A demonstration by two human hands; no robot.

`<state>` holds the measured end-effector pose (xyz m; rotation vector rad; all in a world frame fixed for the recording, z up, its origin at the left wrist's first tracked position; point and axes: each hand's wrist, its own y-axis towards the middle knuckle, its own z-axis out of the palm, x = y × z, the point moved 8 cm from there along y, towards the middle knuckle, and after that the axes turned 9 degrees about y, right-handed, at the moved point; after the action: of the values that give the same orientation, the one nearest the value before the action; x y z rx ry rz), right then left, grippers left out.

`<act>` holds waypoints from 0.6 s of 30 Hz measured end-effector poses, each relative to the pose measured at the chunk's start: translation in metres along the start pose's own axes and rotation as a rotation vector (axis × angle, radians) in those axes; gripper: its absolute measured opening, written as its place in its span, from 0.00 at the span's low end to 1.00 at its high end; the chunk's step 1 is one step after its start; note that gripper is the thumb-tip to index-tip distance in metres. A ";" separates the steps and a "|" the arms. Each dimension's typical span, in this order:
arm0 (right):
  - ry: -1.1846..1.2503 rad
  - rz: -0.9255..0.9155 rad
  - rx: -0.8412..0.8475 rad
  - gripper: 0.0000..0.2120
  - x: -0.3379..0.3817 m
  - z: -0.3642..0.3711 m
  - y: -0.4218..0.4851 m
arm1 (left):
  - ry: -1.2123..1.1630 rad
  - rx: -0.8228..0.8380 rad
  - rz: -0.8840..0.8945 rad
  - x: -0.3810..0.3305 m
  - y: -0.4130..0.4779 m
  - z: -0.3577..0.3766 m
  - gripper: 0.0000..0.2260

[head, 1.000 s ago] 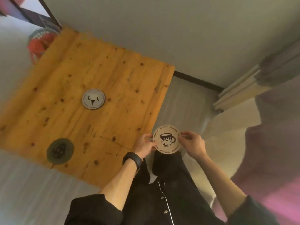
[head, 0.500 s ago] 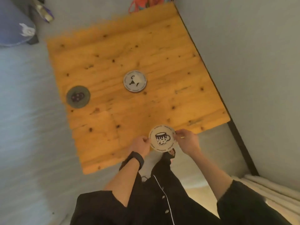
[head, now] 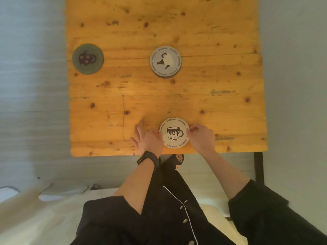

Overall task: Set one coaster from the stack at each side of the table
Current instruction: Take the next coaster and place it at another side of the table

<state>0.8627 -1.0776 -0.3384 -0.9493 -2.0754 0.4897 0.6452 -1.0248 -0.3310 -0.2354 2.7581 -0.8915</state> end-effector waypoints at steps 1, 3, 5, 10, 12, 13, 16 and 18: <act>-0.021 0.006 0.003 0.04 -0.002 -0.001 -0.002 | 0.000 0.013 -0.007 -0.001 -0.002 0.001 0.12; -0.042 0.030 -0.003 0.02 -0.007 -0.005 -0.006 | 0.009 0.034 -0.003 -0.003 -0.006 0.001 0.11; -0.044 0.044 -0.013 0.04 -0.011 -0.007 -0.008 | 0.021 0.050 0.001 -0.006 -0.009 0.001 0.12; 0.002 0.045 -0.044 0.08 -0.018 -0.005 -0.012 | 0.045 0.037 0.008 -0.007 -0.011 0.001 0.12; 0.015 0.043 -0.051 0.08 -0.019 -0.004 -0.011 | 0.034 0.025 0.002 -0.006 -0.010 0.000 0.12; 0.021 0.041 -0.050 0.09 -0.020 -0.003 -0.010 | 0.029 0.016 -0.001 -0.005 -0.009 0.000 0.12; 0.021 0.031 -0.047 0.09 -0.019 -0.001 -0.009 | 0.018 -0.014 -0.003 -0.002 -0.008 -0.002 0.10; 0.025 0.035 -0.051 0.09 -0.018 0.000 -0.010 | 0.006 -0.028 -0.002 0.000 -0.007 -0.003 0.09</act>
<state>0.8655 -1.0974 -0.3411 -1.0177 -2.0607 0.4422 0.6455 -1.0287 -0.3245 -0.2404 2.7774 -0.8560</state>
